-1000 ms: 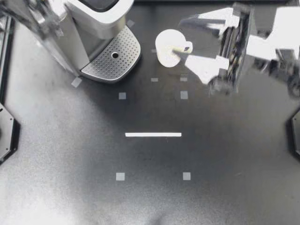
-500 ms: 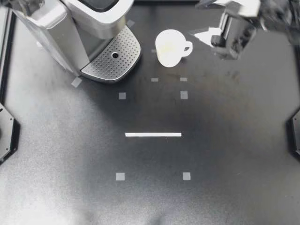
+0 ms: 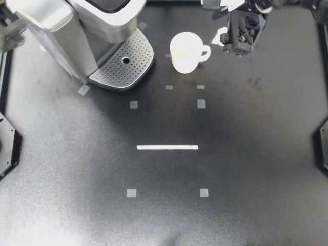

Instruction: Place the coffee capsule inside the capsule container, then place the cup onto the center of the cup tray.

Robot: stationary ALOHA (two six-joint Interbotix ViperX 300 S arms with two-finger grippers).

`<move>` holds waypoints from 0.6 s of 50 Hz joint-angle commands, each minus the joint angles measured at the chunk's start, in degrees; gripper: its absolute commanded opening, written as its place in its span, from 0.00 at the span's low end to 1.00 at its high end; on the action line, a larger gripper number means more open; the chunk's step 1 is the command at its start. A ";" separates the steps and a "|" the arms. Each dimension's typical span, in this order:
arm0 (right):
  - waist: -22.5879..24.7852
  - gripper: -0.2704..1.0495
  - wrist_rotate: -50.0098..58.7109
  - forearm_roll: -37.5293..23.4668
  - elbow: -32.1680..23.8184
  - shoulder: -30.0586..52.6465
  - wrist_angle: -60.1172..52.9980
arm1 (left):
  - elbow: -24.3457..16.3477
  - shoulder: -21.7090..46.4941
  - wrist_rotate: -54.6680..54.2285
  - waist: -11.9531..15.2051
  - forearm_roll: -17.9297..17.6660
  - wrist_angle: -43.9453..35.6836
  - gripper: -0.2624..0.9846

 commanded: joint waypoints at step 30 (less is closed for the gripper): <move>-2.02 0.74 -7.29 4.66 -0.88 9.05 -3.96 | -1.23 -3.34 2.55 -0.26 -4.66 -6.15 0.33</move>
